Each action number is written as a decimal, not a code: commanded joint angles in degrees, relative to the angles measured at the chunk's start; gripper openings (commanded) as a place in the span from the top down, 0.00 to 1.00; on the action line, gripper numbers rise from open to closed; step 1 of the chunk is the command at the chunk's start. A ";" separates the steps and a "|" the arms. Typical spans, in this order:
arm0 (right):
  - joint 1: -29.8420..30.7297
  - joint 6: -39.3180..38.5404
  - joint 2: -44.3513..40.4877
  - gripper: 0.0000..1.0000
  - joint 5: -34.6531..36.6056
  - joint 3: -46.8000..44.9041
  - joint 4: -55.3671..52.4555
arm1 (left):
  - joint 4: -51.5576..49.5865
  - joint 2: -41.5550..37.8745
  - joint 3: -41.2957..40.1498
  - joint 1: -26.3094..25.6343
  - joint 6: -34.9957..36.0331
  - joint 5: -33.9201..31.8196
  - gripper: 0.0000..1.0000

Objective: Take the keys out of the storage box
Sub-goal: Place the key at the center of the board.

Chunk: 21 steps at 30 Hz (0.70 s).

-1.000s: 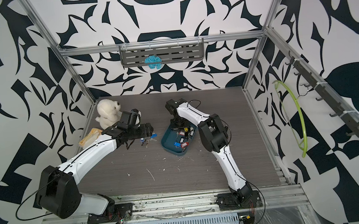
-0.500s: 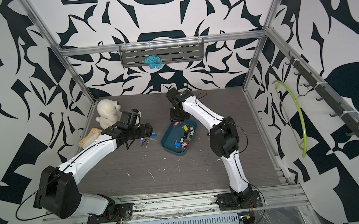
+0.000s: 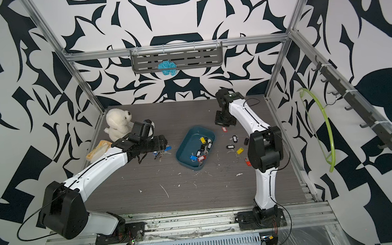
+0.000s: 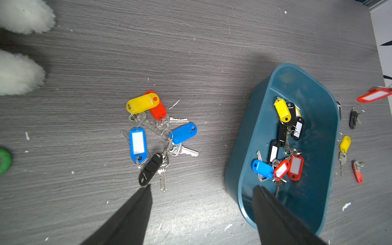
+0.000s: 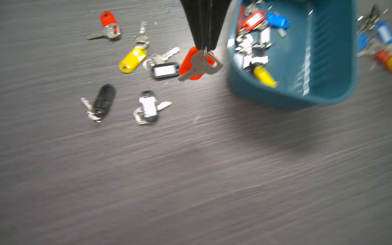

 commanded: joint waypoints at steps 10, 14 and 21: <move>-1.89 -0.51 4.02 1.00 -3.03 -4.55 6.85 | -1.19 -0.01 0.42 -0.60 0.51 -0.89 0.18; -1.88 -0.23 4.36 1.00 -3.45 -6.64 8.22 | -1.11 0.18 0.49 -0.60 0.51 -0.93 0.18; -1.83 -0.67 3.72 0.51 -3.82 -7.31 8.78 | -1.55 0.86 1.59 -1.21 0.60 -1.28 0.18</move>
